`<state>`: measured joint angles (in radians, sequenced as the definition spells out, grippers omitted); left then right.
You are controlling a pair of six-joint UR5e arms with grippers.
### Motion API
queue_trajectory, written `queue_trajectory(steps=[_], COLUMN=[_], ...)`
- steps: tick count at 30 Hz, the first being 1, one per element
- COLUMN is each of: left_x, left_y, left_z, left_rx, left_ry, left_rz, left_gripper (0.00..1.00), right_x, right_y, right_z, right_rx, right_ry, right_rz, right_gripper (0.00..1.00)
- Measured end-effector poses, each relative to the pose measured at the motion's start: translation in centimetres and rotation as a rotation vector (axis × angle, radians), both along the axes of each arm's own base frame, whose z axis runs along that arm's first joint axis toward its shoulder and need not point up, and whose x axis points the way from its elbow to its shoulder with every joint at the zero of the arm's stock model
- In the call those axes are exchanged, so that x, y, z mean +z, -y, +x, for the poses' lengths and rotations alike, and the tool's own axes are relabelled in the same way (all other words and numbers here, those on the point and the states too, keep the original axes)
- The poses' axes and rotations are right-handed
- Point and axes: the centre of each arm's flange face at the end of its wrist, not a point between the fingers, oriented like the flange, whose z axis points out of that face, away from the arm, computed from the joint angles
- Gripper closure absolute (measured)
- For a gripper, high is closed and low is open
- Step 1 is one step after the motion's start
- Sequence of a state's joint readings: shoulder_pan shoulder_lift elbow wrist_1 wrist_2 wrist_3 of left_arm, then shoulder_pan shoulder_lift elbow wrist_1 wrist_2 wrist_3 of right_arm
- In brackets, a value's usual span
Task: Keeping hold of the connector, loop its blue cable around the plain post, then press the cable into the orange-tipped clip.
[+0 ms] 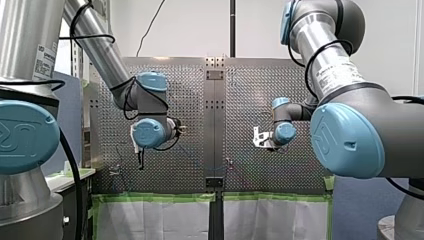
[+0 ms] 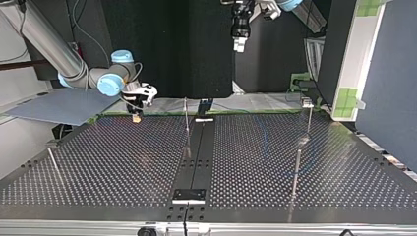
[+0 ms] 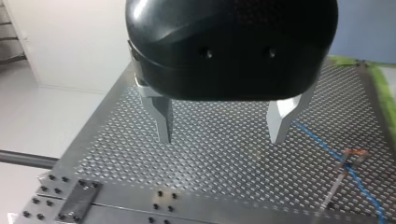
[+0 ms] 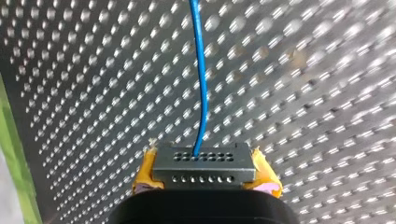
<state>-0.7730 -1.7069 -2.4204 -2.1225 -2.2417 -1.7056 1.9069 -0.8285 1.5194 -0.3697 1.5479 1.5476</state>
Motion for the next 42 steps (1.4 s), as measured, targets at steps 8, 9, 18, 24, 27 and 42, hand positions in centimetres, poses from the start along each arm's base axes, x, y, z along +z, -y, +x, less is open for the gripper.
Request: queue_trajectory(steps=[8, 9, 18, 24, 27, 42], left_x=[-2.1, -2.3, -2.6, -2.6, -2.6, -2.6], left_y=[-2.3, -2.5, -2.8, -2.8, -2.8, -2.8], left_z=[-2.4, -2.6, -2.9, -2.9, -2.9, -2.9], left_rx=[-0.002, -0.003, -0.007, -0.007, -0.007, -0.007], left_ry=[-0.052, -0.056, -0.063, -0.064, -0.064, -0.064], left_rz=[0.1, 0.106, 0.119, 0.119, 0.119, 0.119], left_gripper=[0.0, 0.0, 0.0, 0.0, 0.0, 0.0], right_x=[4.3, 4.9, 6.8, 6.8, 6.8, 6.8], right_y=[-1.8, -1.8, -1.5, -1.5, -1.5, -1.5], right_z=[1.6, 1.5, 1.2, 1.1, 1.1, 1.1], right_rx=[0.014, 0.011, 0.004, 0.004, 0.004, 0.004], right_ry=[0.032, 0.038, 0.06, 0.06, 0.06, 0.06], right_rz=[-0.047, -0.056, -0.089, -0.089, -0.09, -0.09], right_gripper=[1.0, 1.0, 1.0, 1.0, 1.0, 1.0])
